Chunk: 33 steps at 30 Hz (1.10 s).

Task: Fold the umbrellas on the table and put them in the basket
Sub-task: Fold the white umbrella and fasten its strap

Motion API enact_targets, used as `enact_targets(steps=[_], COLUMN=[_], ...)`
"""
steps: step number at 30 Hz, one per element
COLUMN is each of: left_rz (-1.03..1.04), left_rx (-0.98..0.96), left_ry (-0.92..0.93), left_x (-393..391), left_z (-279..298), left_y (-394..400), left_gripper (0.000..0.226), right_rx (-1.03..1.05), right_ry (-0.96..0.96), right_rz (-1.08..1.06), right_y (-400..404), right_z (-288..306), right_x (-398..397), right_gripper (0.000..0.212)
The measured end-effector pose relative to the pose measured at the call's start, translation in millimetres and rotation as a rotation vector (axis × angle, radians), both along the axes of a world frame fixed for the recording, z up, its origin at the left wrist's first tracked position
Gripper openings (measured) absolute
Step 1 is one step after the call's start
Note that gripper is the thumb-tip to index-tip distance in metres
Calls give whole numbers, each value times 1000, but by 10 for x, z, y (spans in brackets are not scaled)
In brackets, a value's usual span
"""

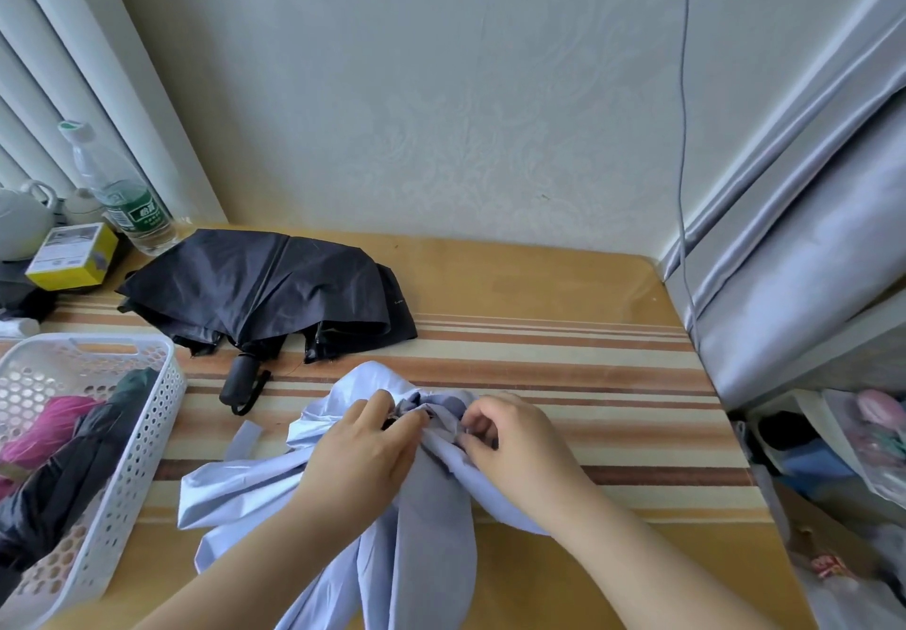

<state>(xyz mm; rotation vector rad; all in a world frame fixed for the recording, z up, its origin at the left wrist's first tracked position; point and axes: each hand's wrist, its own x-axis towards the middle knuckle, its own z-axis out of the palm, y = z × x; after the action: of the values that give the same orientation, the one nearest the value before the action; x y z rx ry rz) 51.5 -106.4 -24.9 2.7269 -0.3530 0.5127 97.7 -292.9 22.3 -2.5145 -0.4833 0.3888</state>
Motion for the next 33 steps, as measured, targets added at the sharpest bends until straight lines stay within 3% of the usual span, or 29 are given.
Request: enact_targets(steps=[5, 11, 17, 21, 25, 27, 29, 33], left_rz=[-33, -33, -66, -126, -106, -27, 42, -43], left_rx=[-42, -93, -85, 22, -6, -22, 1, -6], left_ry=[41, 56, 32, 6, 61, 84, 97, 50], left_x=[-13, 28, 54, 78, 74, 85, 91, 50], left_z=[17, 40, 57, 45, 36, 39, 79, 75], left_y=[4, 91, 59, 75, 74, 168, 242, 154], left_gripper=[12, 12, 25, 20, 10, 9, 9, 11], right_rx=[-45, -99, -153, -122, -184, -205, -175, -91], right_ry=[-88, -170, -213, -321, -289, -308, -311, -300], right_rz=[85, 236, 369, 364, 314, 249, 163, 282], right_y=[221, 73, 4, 17, -3, -107, -235, -113], right_z=[81, 44, 17, -70, -68, -62, -30, 113], right_x=[-7, 127, 142, 125, 149, 241, 310, 259], right_gripper=[24, 14, 55, 33, 7, 38, 45, 2])
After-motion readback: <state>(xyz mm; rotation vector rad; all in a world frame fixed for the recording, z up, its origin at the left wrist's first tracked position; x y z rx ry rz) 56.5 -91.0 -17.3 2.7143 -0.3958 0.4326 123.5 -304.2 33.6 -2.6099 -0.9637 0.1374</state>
